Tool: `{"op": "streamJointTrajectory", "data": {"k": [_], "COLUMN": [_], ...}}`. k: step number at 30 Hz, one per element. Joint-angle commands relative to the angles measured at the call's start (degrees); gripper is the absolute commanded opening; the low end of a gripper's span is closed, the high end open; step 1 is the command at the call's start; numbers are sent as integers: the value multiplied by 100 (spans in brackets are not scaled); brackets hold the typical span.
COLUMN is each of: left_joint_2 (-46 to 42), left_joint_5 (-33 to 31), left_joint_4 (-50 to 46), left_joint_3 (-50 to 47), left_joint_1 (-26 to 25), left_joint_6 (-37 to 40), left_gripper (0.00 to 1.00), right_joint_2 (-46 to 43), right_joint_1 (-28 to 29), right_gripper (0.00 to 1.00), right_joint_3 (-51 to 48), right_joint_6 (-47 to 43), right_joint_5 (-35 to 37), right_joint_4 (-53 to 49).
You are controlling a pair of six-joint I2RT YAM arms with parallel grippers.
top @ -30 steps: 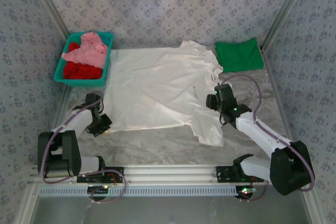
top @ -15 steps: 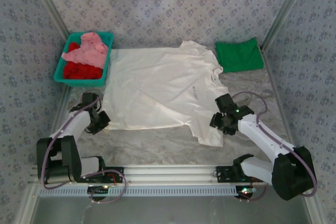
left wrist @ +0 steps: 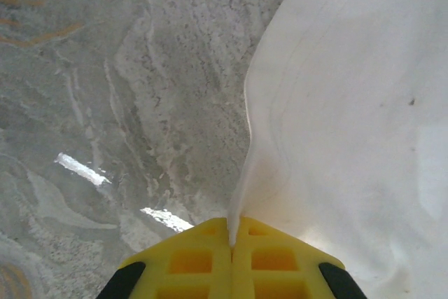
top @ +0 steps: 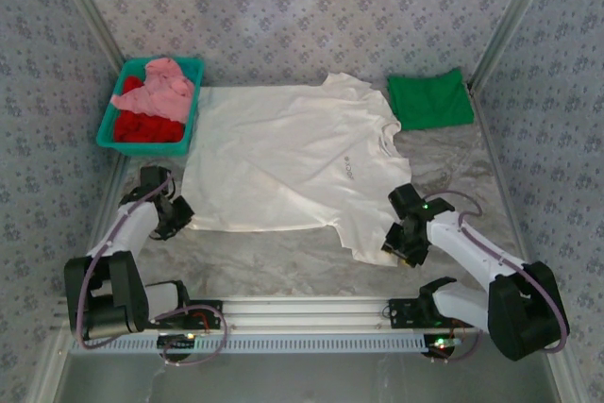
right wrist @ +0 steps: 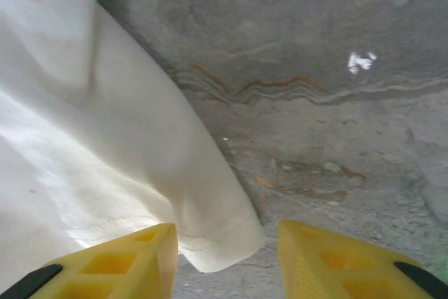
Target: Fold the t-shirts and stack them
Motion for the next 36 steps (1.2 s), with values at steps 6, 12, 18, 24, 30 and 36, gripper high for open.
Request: {"op": "streamJointTrajectory", "data": {"k": [6, 12, 18, 24, 30, 36], "left_joint_2": [-215, -269, -417, -549, -768, -1271], "left_joint_5": [107, 143, 251, 516, 725, 871], "left_joint_4": [15, 34, -88, -306, -479, -752], "left_joint_3": [-47, -75, -55, 85, 191, 185], "left_joint_1": [45, 58, 161, 293, 305, 316], "left_joint_6": [94, 59, 83, 18, -147, -374], "left_gripper": [0, 0, 0, 0, 0, 0], "right_joint_2": [119, 310, 230, -220, -728, -1413], "right_joint_1": [275, 304, 251, 150, -82, -286], "right_gripper": [43, 15, 0, 0, 0, 0], "right_joint_3": [-379, -257, -30, 373, 632, 809], "right_joint_6": [606, 407, 263, 108, -19, -14], "right_joint_5": [-279, -167, -39, 340, 471, 432], "right_joint_4": [312, 460, 465, -112, -446, -738]}}
